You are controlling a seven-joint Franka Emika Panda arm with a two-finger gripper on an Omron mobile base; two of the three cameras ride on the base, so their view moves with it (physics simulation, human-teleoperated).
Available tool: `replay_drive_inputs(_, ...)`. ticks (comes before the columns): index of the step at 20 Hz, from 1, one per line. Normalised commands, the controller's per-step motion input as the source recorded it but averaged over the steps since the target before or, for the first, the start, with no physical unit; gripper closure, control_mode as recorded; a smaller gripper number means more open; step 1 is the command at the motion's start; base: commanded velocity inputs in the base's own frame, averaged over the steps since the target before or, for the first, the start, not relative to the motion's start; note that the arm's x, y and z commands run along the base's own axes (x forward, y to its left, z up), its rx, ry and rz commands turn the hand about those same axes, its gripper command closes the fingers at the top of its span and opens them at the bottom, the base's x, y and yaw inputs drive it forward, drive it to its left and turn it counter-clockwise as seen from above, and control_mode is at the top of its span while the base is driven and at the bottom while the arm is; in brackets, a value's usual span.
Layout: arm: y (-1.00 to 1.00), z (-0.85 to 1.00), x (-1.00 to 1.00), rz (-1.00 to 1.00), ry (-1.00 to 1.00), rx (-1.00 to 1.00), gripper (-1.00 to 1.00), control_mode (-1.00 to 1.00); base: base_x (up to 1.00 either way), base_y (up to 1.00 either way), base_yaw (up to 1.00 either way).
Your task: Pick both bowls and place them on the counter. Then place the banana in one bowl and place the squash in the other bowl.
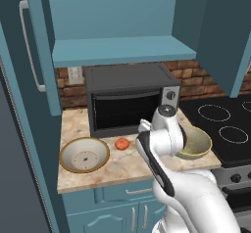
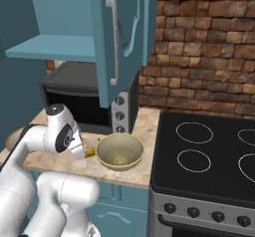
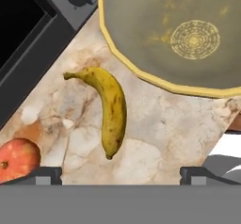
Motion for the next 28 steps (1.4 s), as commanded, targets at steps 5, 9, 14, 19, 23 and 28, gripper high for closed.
replay_drive_inputs(5,-0.04,-0.37,0.21,0.11,0.16,0.0,-1.0,-1.0,0.0,0.0,0.0)
replay_drive_inputs(9,0.0,-0.33,0.2,0.08,0.07,0.0,-1.0,-1.0,0.0,0.0,0.0)
replay_drive_inputs(14,0.0,-0.31,0.17,0.01,0.03,0.0,-1.0,-1.0,0.0,0.0,0.0)
replay_drive_inputs(19,0.0,-0.32,0.14,-0.02,0.03,0.0,-1.0,-1.0,0.0,0.0,0.0)
replay_drive_inputs(23,0.0,-0.26,0.09,-0.04,0.03,0.0,-1.0,-1.0,0.0,0.0,0.0)
replay_drive_inputs(28,0.0,-0.26,0.15,-0.01,0.01,0.0,-1.0,-1.0,0.0,0.0,0.0)
